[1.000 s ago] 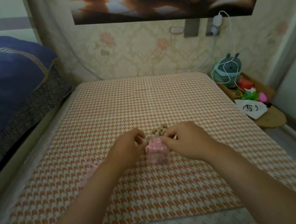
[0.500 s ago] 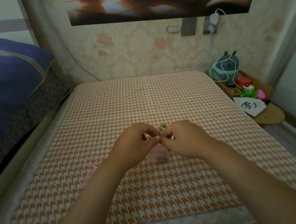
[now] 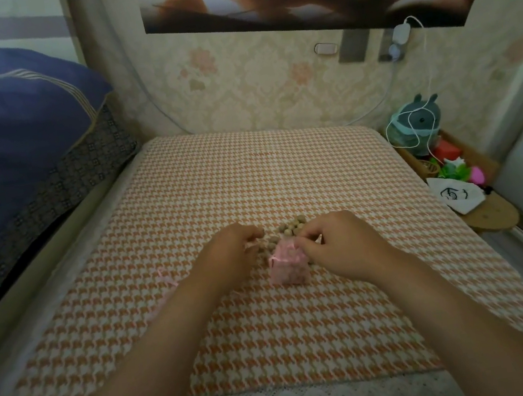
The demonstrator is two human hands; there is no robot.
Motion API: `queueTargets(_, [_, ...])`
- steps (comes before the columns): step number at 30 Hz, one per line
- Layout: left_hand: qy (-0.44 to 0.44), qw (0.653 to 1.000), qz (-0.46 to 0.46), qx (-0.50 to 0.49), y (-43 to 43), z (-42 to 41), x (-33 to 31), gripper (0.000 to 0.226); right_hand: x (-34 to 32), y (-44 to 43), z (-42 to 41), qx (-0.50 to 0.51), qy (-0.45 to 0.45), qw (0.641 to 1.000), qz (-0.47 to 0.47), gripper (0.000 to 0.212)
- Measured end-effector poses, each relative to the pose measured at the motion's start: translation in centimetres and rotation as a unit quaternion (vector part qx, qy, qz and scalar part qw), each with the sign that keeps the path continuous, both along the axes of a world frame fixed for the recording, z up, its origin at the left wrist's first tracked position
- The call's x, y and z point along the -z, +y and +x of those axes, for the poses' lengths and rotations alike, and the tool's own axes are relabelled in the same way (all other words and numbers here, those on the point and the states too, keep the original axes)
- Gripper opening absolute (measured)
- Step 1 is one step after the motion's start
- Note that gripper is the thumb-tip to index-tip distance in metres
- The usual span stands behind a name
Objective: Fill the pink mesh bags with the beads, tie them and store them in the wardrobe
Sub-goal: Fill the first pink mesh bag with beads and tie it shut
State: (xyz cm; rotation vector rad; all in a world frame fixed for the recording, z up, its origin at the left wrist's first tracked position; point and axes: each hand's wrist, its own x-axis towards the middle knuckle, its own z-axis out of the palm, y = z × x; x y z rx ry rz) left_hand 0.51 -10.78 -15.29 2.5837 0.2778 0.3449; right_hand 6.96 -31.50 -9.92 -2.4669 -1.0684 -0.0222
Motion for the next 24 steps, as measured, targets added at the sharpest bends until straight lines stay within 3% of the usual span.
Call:
queueTargets(9, [0.056, 0.995, 0.078, 0.026, -0.2, 1.3, 0.8, 0.027, 0.3, 0.4, -0.1, 0.001, -0.002, 1.0, -0.016, 0.037])
queueTargets(12, [0.047, 0.998, 0.041, 0.005, 0.0, 1.5, 0.8, 0.017, 0.3, 0.4, -0.1, 0.003, -0.001, 1.0, -0.016, 0.036])
queueTargets(16, [-0.058, 0.995, -0.077, -0.03, -0.7, 1.2, -1.7, 0.01, 0.1, 0.4, -0.1, 0.004, 0.009, 1.0, -0.019, 0.035])
queueTargets(20, [-0.123, 0.975, -0.186, 0.023, -2.7, 0.2, -5.2, 0.007, -0.3, 0.6, -0.3, 0.006, 0.0, 0.999, -0.032, 0.037])
queueTargets(24, [-0.084, 0.981, -0.155, 0.078, -3.9, -0.7, -5.3, 0.006, -0.8, 0.5, -0.5, 0.019, 0.014, 0.999, -0.045, 0.031])
